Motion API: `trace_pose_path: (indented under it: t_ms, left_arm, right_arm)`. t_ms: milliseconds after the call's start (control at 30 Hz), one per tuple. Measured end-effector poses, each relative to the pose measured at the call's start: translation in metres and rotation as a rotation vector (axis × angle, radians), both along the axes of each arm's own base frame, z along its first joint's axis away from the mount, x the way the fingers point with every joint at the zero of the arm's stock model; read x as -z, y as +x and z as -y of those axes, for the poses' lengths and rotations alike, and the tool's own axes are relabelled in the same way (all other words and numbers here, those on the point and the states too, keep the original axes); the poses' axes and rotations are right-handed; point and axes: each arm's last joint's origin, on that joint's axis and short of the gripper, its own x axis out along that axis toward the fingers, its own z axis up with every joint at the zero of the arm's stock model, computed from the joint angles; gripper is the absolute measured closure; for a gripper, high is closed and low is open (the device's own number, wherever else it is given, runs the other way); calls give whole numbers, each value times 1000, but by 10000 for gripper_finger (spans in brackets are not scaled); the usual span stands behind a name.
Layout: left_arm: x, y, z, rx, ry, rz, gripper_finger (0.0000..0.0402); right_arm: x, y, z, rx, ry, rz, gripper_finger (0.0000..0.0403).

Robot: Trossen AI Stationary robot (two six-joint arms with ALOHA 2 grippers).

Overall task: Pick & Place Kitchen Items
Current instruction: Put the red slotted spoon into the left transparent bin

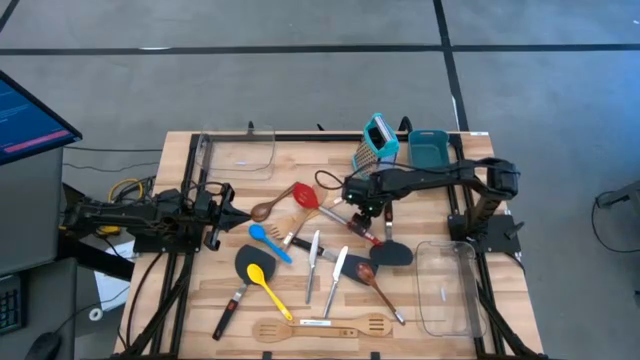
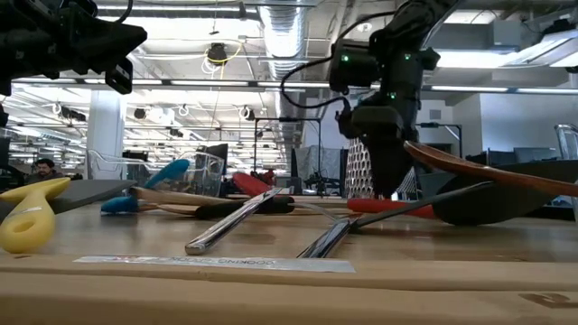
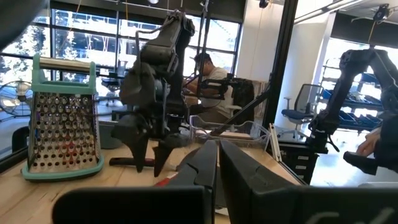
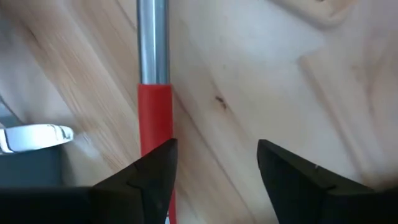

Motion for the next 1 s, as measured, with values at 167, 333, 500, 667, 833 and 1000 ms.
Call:
trace_pose_path:
  t_ms: [167,333,500,667,833,1000]
  left_arm:
    - [0,0,0,0,0,0,394]
    - [0,0,0,0,0,0,394]
    - [0,0,0,0,0,-1,394]
    - [0,0,0,0,0,-2,394]
    - [0,0,0,0,0,-2,394]
    - [0,0,0,0,0,-2,394]
  right_arm:
    - [-12,-2,5,12,7,51,198]
    - [-14,6,-2,-36,71,145,204]
    - [-15,17,-12,-80,60,231,209]
    - [-15,17,-15,-73,2,221,206]
    - [-15,17,-15,-92,-24,214,200]
    - [-15,17,-15,-109,-31,214,195]
